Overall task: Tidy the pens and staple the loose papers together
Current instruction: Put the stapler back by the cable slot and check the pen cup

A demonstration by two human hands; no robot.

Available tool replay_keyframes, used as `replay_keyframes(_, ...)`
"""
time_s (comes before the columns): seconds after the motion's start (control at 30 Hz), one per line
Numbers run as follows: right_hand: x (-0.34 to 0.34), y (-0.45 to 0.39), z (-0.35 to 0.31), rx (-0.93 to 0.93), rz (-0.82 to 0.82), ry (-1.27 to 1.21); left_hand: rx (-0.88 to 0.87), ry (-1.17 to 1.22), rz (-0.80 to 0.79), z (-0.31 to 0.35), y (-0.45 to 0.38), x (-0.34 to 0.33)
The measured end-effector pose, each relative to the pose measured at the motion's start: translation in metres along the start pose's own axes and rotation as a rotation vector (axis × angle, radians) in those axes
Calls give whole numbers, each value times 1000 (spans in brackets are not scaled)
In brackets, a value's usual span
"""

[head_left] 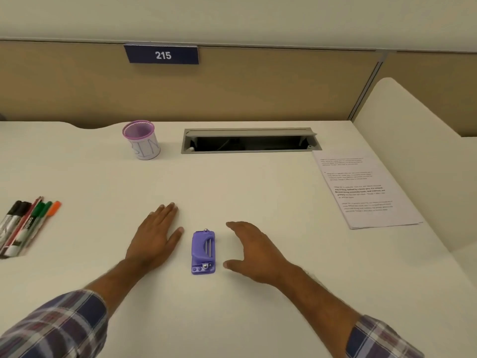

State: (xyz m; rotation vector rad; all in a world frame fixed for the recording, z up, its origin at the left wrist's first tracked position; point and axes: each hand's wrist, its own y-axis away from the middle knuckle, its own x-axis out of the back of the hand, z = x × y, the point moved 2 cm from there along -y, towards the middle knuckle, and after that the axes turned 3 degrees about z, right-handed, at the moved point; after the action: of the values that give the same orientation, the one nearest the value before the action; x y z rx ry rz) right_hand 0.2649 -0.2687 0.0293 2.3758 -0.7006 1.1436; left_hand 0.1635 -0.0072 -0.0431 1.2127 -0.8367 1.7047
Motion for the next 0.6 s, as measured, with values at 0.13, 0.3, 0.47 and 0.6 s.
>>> replay_keyframes(0.13,-21,-20,-18,86,-101,33,3,-15,2,1,-2,-1)
replay_keyframes(0.3,-41,-40,-28,158,-80,67,-5,-27,5,1,-1,-3)
replay_keyframes(0.47,-45,-44,-27,227,31,44,-8,-13,14,-1,-1,-4)
replay_keyframes(0.6,-48,-42,-25,262,85,27,-12,-10,29,0,-2,-5)
